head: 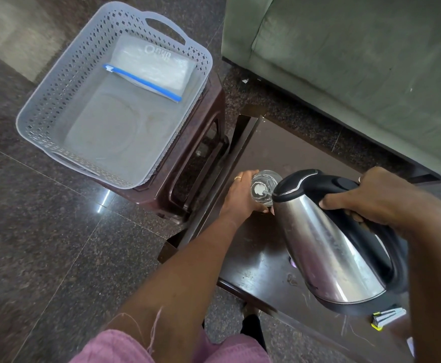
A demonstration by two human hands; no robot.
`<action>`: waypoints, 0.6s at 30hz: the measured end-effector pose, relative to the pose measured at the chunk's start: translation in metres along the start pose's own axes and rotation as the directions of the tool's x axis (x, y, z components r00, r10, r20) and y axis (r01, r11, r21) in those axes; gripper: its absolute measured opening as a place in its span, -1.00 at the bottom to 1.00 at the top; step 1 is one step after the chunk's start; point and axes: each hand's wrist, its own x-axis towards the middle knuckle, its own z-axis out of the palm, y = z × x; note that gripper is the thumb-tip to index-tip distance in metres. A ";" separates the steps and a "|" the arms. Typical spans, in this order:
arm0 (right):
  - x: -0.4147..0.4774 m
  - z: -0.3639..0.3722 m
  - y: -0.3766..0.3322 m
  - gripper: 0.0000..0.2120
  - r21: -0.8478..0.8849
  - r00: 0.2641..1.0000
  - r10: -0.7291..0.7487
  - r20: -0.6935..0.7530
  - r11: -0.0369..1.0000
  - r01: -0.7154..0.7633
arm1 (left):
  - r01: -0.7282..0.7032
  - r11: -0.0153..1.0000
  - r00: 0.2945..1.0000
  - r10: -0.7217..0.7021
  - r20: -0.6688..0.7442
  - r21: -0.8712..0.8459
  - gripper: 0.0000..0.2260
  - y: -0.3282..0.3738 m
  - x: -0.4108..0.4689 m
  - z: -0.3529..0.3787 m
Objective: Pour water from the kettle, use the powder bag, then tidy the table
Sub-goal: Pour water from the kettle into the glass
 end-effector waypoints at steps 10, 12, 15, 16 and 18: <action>0.002 0.002 -0.003 -0.64 0.025 1.000 -0.009 0.007 1.000 0.009 | -0.003 1.000 1.000 0.003 0.001 -0.004 -0.20 -0.001 0.000 -0.001; 0.001 0.002 -0.002 -0.63 0.027 1.000 0.001 0.007 1.000 -0.001 | -0.004 1.000 1.000 0.004 0.001 -0.010 -0.19 -0.001 0.000 -0.001; -0.001 0.001 -0.002 -0.63 0.033 1.000 0.010 0.000 0.999 -0.010 | 0.002 1.000 1.000 -0.002 0.000 -0.013 -0.19 -0.001 0.000 -0.001; -0.002 0.002 -0.002 -0.63 0.039 1.000 0.011 -0.005 0.999 -0.011 | 0.001 1.000 1.000 -0.001 -0.002 -0.009 -0.19 -0.002 0.000 0.000; -0.004 0.002 0.000 -0.64 0.048 1.000 0.011 -0.018 0.999 -0.010 | -0.006 1.000 1.000 0.006 -0.003 -0.001 -0.18 -0.003 0.001 0.000</action>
